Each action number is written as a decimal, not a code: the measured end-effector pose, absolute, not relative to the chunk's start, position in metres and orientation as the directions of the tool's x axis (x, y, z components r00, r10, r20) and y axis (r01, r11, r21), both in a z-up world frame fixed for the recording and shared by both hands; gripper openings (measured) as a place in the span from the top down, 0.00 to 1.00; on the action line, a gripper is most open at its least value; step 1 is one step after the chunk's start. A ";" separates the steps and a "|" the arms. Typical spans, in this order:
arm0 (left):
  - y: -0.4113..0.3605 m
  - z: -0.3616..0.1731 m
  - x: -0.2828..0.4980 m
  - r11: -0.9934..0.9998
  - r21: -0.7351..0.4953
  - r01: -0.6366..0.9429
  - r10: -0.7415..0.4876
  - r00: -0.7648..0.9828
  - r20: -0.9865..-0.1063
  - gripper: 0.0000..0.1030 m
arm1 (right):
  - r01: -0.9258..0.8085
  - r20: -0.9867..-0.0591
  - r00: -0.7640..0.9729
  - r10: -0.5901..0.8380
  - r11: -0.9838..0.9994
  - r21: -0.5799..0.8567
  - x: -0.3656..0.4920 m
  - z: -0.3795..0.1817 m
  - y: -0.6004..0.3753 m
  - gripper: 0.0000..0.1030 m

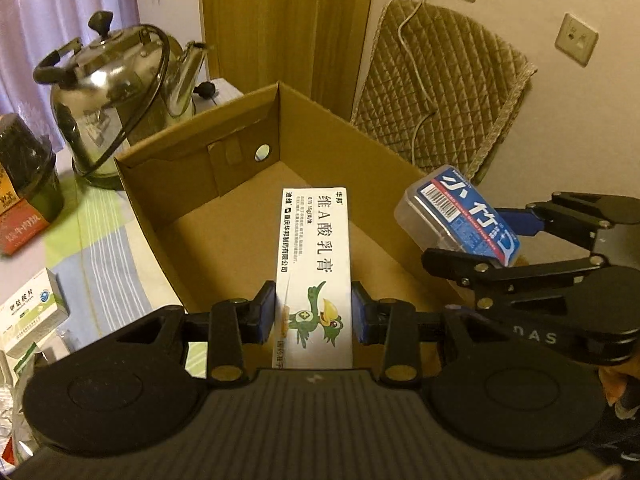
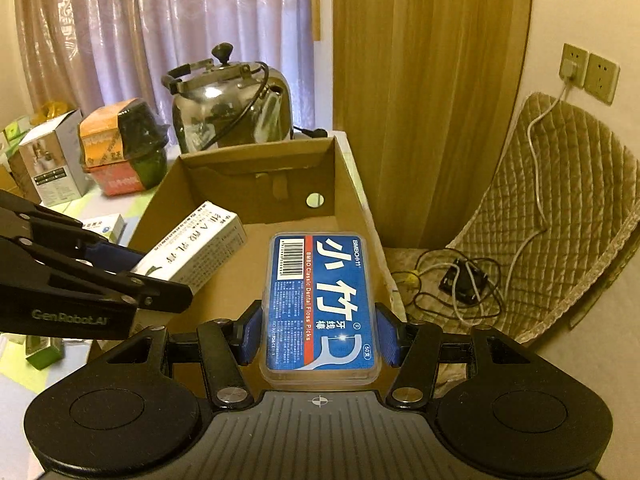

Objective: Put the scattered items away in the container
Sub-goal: 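Carry both items over the cardboard box and open both tools to drop them, then withdraw both tools from the cardboard box back toward the table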

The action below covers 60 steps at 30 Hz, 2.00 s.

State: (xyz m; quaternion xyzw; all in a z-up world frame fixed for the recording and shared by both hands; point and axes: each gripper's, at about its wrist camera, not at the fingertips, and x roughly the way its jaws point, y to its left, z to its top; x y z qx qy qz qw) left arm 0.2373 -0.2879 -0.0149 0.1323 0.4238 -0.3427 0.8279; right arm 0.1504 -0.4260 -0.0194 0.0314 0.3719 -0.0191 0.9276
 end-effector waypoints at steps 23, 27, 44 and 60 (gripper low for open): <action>-0.225 0.018 0.226 0.784 -0.027 0.620 -0.450 0.537 -0.714 0.45 | 0.027 -0.698 0.716 0.026 0.997 0.065 0.168 -0.033 -0.406 0.42; -0.216 0.016 0.224 0.788 -0.027 0.615 -0.444 0.539 -0.716 0.45 | 0.011 -0.683 0.730 0.015 0.999 0.033 0.174 -0.031 -0.399 0.29; -0.145 0.015 0.196 0.853 -0.048 0.520 -0.393 0.579 -0.715 0.43 | 0.042 -0.639 0.769 -0.005 0.998 0.043 0.141 -0.008 -0.392 0.01; -0.061 0.020 0.136 0.929 -0.071 0.364 -0.306 0.646 -0.700 0.37 | -0.078 -0.603 0.788 0.123 0.992 0.101 0.069 0.021 -0.326 0.01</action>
